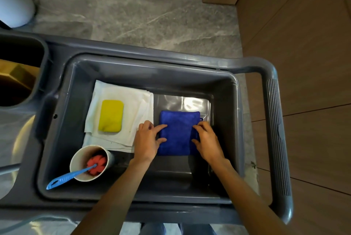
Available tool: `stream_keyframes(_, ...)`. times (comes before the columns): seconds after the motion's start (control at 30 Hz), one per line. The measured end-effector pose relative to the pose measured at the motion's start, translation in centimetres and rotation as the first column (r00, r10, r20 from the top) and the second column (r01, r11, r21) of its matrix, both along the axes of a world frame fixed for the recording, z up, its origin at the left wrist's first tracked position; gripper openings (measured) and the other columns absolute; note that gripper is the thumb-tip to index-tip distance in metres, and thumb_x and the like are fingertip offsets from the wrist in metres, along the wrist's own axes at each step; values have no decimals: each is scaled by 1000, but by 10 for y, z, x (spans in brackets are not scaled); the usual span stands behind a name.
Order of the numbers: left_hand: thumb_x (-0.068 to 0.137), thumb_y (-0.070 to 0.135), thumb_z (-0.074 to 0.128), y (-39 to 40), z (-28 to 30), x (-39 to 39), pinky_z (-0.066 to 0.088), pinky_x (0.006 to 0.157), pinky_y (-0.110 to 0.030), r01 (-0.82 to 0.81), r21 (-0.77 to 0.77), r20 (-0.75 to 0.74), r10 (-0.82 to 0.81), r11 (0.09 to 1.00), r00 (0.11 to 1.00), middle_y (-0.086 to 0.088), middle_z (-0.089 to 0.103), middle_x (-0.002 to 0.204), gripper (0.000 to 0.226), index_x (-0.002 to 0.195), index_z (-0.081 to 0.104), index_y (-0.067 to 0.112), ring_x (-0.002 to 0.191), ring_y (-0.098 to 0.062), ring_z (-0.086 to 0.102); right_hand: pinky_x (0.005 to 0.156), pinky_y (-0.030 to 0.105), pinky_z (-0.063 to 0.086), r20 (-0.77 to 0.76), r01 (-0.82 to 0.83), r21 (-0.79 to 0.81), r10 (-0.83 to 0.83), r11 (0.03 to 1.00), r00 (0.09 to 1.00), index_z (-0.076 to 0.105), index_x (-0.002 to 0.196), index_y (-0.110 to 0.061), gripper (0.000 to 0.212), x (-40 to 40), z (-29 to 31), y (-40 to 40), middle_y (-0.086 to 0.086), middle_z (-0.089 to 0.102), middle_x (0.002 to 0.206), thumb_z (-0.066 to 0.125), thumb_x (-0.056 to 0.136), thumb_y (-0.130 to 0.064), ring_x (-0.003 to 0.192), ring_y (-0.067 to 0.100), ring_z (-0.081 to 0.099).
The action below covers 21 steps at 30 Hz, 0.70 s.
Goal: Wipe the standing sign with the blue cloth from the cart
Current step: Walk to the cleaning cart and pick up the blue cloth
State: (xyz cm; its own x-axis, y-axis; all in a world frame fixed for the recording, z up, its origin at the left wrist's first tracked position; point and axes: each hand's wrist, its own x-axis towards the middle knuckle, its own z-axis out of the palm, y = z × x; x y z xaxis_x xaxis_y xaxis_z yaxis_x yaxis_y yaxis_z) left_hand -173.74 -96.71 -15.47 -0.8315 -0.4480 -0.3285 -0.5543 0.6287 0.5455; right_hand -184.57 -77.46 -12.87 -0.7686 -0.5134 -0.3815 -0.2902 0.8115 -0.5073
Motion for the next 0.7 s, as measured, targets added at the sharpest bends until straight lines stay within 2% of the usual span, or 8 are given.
stream_keyframes(0.1,85,30,78,2,-2,-2,54,95,-38,-29,4,-9,29,1000,1000,-4,56,109,47,130,65,28,102,-22,56,93,35,45,-21,-32,57,33,998,999,56,134,-11,46,-3,-2,1,9,46,138,67,89,-8,118,28,52)
stream_keyframes(0.2,85,29,78,3,-3,-4,55,93,-38,-58,12,-12,58,998,998,-4,57,108,43,127,68,27,100,-21,57,86,26,47,-68,-62,97,69,993,995,63,124,-15,37,-11,-8,2,5,52,127,69,88,-9,111,25,54)
stream_keyframes(0.3,85,30,78,2,-1,-7,56,89,-34,-96,20,-16,96,995,995,-2,59,106,37,122,71,28,97,-19,59,66,22,52,-67,95,-7,-95,995,993,63,92,-21,9,-11,-8,-3,1,62,103,63,89,-12,92,20,63)
stream_keyframes(0.37,85,34,77,0,0,-11,55,82,-29,-105,-13,-9,105,994,994,-1,62,104,32,117,73,30,95,-18,60,68,29,53,30,221,-103,-219,970,975,59,82,-19,7,-10,-12,-4,5,64,96,62,85,-14,82,20,65)
stream_keyframes(0.43,85,38,76,-3,2,-16,52,73,-26,-88,-67,8,89,994,996,0,65,102,29,113,74,32,93,-18,62,74,34,51,49,257,-91,-253,962,966,60,86,-17,4,-13,-12,-11,8,63,96,60,85,-13,82,21,64)
stream_keyframes(0.53,84,39,77,-8,5,-24,46,65,-22,-101,-88,27,104,991,994,2,67,99,25,108,74,34,90,-17,64,83,31,46,57,246,-32,-244,969,968,64,102,-11,15,-21,-17,-14,7,55,106,64,88,-6,93,21,55)
stream_keyframes(0.6,85,36,77,-6,7,-27,48,66,-23,-119,-74,32,122,990,992,2,67,97,21,105,72,33,89,-17,65,85,31,48,55,193,32,-195,981,979,63,109,-10,21,-25,-17,-16,7,52,115,63,89,-3,99,22,54)
stream_keyframes(0.7,88,31,75,-1,9,-28,51,72,-24,-144,-54,27,146,988,989,1,70,99,18,105,70,28,90,-17,67,82,23,52,158,286,-17,-280,958,947,58,106,-12,23,-25,-13,-16,2,49,120,54,91,4,97,14,58)
